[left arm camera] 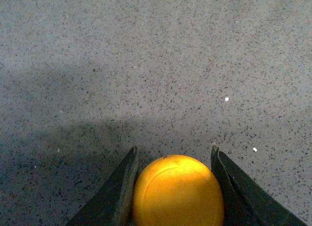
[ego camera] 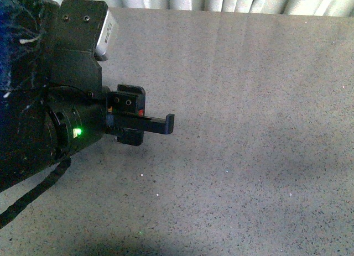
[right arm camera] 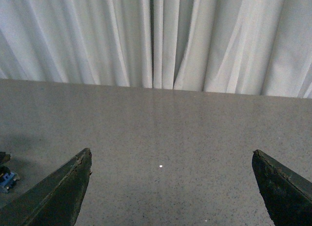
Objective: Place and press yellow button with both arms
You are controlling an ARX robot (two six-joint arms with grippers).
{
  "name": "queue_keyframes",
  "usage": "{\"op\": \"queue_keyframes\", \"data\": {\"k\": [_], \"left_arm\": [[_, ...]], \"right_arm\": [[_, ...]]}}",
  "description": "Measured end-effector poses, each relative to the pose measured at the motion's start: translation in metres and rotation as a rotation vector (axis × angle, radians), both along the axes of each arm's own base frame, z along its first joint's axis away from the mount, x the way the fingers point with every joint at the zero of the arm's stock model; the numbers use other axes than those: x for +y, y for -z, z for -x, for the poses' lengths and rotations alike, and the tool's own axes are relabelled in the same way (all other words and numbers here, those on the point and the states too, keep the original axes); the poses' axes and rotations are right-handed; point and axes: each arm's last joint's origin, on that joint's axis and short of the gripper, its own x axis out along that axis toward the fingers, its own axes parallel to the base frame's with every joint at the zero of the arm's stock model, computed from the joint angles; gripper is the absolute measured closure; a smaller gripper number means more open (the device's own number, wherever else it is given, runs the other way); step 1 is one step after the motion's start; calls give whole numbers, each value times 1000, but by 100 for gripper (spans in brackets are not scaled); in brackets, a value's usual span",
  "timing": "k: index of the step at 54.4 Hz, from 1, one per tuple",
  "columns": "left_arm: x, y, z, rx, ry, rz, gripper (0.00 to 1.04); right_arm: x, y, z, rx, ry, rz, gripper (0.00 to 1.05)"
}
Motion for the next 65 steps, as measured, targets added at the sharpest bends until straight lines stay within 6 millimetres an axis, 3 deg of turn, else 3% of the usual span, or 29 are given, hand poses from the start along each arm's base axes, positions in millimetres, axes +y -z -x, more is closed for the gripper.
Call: {"op": "queue_keyframes", "data": {"k": [14, 27, 32, 34, 46, 52, 59, 65], "left_arm": [[-2, 18, 5, 37, -10, -7, 68], [-5, 21, 10, 49, 2, -3, 32], [-5, 19, 12, 48, 6, -5, 12], [-4, 15, 13, 41, 6, -3, 7], [13, -22, 12, -34, -31, 58, 9], [38, -56, 12, -91, -73, 108, 9], [64, -80, 18, -123, -98, 145, 9], [75, -94, 22, -169, -128, 159, 9]], "right_arm": [[0, 0, 0, 0, 0, 0, 9], [0, 0, 0, 0, 0, 0, 9], [0, 0, 0, 0, 0, 0, 9], [0, 0, 0, 0, 0, 0, 9], [0, 0, 0, 0, 0, 0, 9], [0, 0, 0, 0, 0, 0, 9], [0, 0, 0, 0, 0, 0, 9], [0, 0, 0, 0, 0, 0, 9]]}}
